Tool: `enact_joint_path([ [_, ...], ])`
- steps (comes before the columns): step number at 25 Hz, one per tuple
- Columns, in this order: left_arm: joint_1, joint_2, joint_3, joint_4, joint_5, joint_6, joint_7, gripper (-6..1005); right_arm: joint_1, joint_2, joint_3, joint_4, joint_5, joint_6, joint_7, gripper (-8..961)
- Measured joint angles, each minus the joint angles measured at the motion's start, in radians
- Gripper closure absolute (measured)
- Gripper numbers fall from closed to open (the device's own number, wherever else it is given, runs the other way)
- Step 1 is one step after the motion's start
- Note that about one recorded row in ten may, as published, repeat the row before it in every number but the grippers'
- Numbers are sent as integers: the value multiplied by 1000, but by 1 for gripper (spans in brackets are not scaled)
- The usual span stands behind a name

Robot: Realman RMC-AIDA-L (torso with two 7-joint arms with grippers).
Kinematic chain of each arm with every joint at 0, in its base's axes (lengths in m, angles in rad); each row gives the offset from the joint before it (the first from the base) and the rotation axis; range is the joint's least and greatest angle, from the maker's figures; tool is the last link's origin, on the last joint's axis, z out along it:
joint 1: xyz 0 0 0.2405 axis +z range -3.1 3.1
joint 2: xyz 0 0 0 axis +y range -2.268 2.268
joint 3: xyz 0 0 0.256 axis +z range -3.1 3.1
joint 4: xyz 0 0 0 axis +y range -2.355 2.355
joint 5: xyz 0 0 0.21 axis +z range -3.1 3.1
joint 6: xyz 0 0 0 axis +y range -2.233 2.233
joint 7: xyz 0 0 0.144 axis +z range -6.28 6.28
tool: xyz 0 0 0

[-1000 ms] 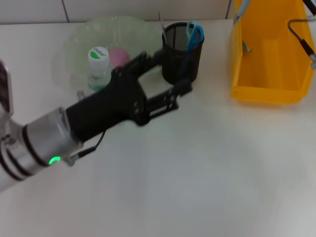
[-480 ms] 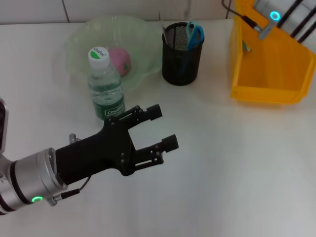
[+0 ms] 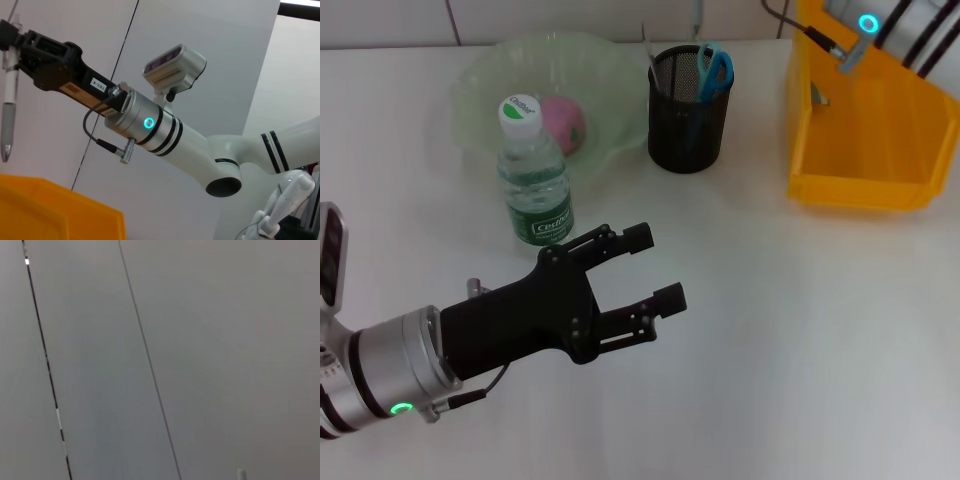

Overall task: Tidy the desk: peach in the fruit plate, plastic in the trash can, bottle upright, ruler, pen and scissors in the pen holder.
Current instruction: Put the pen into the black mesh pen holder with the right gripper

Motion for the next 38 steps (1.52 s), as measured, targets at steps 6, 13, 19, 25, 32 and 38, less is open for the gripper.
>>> enact_joint_path([
  [6, 0, -15, 11, -22, 4, -43, 11, 187, -42, 4, 2, 12, 51, -18, -42, 816],
  [13, -10, -32, 58, -21, 17, -127, 16, 186, -50, 4, -3, 73, 81, -3, -99, 816],
  [19, -13, -33, 53, -14, 43, -142, 33, 186, -35, 6, 5, 108, 91, 22, -218, 815],
  [25, -17, -31, 52, -15, 44, -144, 44, 186, -7, 7, -2, 157, 141, 32, -315, 815],
  [32, -22, -31, 51, -17, 44, -153, 51, 186, 12, 7, -3, 170, 141, 95, -318, 815],
  [38, -36, -31, 51, -18, 44, -170, 55, 186, 23, 7, -5, 172, 138, 130, -320, 814],
])
